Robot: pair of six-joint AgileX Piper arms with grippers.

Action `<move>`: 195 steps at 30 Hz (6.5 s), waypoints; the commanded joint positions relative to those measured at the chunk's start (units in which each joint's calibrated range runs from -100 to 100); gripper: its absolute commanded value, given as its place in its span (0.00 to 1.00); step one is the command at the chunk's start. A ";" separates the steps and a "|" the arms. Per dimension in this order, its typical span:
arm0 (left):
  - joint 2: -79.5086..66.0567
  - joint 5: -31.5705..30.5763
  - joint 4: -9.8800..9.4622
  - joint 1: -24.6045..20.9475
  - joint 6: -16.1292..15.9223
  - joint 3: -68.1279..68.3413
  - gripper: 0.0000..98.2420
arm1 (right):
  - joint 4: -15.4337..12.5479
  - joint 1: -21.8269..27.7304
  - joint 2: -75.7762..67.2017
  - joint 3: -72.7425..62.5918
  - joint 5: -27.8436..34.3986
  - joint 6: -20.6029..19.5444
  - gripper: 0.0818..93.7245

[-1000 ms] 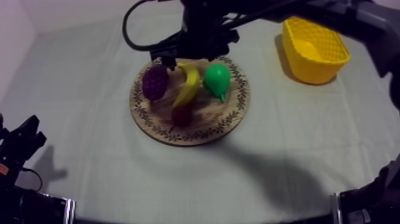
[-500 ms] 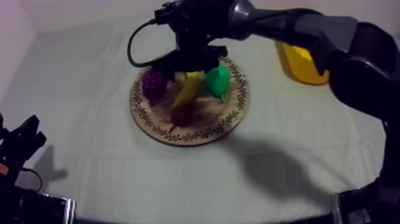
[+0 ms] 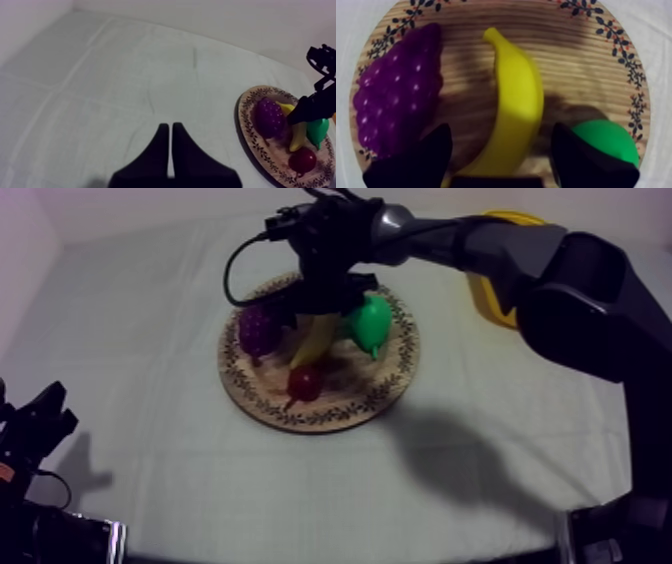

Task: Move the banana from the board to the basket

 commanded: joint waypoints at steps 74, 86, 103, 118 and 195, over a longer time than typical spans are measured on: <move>0.00 -0.01 0.00 -0.01 0.00 -0.04 0.00 | 12.11 25.64 -50.14 30.79 -6.53 10.04 0.11; 0.00 -0.01 0.00 -0.01 0.00 -0.04 0.00 | 9.96 29.48 -37.29 28.23 -11.44 11.09 0.11; 0.00 -0.01 0.00 -0.01 0.00 -0.04 0.00 | 8.42 31.07 -20.92 25.23 -14.93 8.74 0.11; 0.00 -0.01 0.00 -0.01 0.00 -0.04 0.00 | 8.46 30.67 -24.17 29.34 -18.63 9.21 0.50; 0.00 -0.01 0.00 -0.01 0.00 -0.04 0.00 | -14.16 32.92 -145.90 125.92 -35.02 28.45 0.00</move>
